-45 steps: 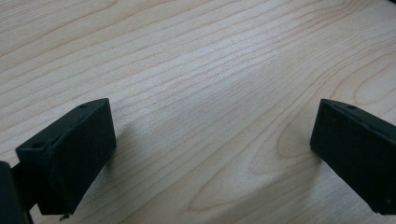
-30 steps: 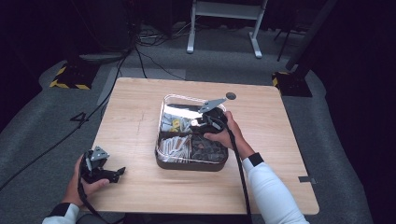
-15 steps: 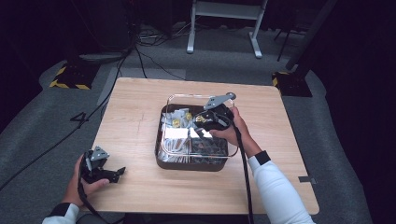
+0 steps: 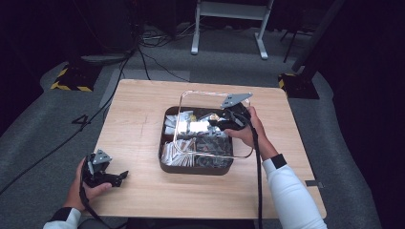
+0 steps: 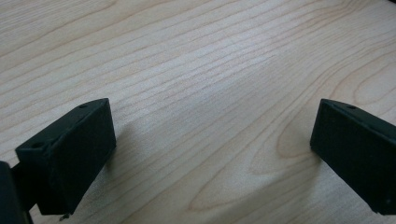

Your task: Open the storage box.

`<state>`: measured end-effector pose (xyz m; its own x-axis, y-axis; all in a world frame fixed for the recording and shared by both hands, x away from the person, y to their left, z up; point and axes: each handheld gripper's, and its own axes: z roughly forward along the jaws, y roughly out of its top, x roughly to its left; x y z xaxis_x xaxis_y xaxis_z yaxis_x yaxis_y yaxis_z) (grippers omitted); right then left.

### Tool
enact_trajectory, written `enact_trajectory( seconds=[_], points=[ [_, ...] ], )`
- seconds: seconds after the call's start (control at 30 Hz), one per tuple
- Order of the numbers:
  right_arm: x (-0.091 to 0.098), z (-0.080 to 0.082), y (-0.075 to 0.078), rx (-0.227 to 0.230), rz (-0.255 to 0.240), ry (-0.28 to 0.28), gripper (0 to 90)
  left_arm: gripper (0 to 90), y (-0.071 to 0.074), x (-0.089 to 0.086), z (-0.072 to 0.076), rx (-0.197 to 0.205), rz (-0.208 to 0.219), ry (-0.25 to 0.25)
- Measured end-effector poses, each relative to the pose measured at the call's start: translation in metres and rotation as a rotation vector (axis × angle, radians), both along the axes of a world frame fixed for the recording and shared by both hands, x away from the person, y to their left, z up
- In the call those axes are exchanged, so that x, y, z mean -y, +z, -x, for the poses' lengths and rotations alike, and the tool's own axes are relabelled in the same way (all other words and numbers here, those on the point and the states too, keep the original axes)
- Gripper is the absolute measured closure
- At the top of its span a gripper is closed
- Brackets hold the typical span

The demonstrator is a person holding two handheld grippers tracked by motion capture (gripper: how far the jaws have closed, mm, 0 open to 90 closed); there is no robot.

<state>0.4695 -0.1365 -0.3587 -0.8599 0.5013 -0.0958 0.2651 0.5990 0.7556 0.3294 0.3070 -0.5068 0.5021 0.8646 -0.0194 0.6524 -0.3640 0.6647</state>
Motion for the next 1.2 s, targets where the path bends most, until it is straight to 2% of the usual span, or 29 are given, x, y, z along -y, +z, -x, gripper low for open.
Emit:
enact_trajectory(
  seconds=[0.33, 0.93, 1.2],
  points=[
    [0.023, 0.002, 0.006, 0.008, -0.024, -0.036, 58.5, 0.4, 0.000, 0.000, 0.000, 0.000, -0.001, -0.001],
    [0.088, 0.017, 0.001, 0.023, -0.023, -0.138, 58.5, 0.4, 0.000, 0.000, 0.000, 0.000, -0.001, -0.001],
    [0.110, 0.021, 0.000, 0.023, -0.026, -0.173, 58.5, 0.4, 0.000, 0.000, 0.000, -0.001, -0.001, -0.001]
  ],
)
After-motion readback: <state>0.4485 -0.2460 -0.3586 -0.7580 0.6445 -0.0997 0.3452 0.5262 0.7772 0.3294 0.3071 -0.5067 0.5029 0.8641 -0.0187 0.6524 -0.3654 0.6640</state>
